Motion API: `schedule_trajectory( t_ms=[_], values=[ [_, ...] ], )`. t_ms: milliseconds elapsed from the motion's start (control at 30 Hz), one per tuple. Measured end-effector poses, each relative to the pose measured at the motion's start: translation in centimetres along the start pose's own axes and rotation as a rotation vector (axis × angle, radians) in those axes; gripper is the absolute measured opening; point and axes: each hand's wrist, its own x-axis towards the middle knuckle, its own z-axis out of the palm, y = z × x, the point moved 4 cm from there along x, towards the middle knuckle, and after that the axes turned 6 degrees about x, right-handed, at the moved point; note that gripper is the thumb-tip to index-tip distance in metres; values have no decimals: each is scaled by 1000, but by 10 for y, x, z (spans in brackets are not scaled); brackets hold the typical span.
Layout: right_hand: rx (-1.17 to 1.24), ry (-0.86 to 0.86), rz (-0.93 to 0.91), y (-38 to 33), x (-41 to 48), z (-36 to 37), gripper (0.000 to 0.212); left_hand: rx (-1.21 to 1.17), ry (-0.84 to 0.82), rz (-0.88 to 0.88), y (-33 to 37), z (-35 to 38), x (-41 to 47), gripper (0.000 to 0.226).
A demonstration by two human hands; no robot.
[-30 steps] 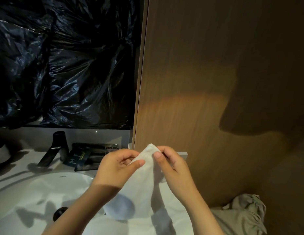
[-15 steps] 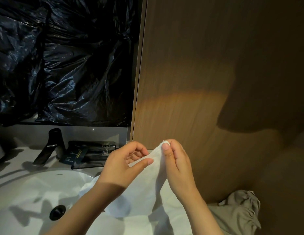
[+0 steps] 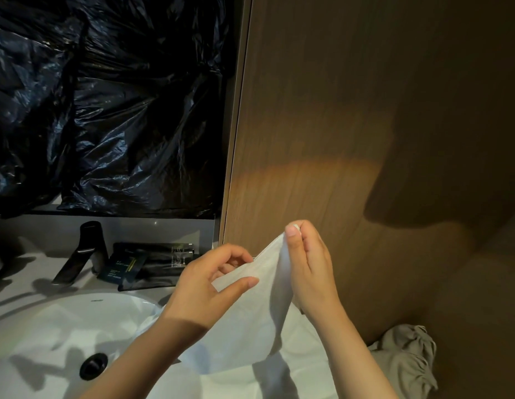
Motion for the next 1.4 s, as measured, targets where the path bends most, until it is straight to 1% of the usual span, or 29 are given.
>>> schedule_trajectory(
  t_ms=[100,233,333,367,500,700,767,867,1000,1100,1200,1267,1333,1400],
  values=[
    [-23,62,-54,-6,12,-9,28,29,-38,-1,-4,0,1,29],
    [-38,125,-71,-16,28,-23,26,68,-1,4,-11,-2,4,22],
    [-68,141,-89,-21,36,-31,24,70,11,21,-11,-4,3,35],
    [-75,147,-96,-23,38,-34,24,82,1,27,-11,-5,3,35],
    [-94,181,-111,-29,45,-44,22,172,-40,65,-13,-6,5,19],
    [-140,246,-144,-42,60,-66,24,230,-126,27,-23,-14,14,12],
    [-165,275,-151,-48,69,-75,26,224,-128,10,-24,-22,23,19],
    [-213,336,-170,-58,83,-89,27,246,-123,9,-21,-38,42,37],
    [-239,417,-188,-71,101,-109,27,305,-162,0,-21,-58,68,40],
    [-244,455,-187,-77,111,-120,28,404,-226,18,-24,-67,82,51],
    [-254,473,-173,-78,118,-126,27,487,-248,10,-31,-72,88,42],
    [-260,470,-164,-76,121,-127,27,469,-274,2,-34,-70,89,32],
    [-263,470,-153,-73,123,-128,27,354,-295,-29,-37,-66,86,19],
    [-260,473,-130,-67,124,-131,26,169,-288,-82,-40,-62,83,16]
  ],
)
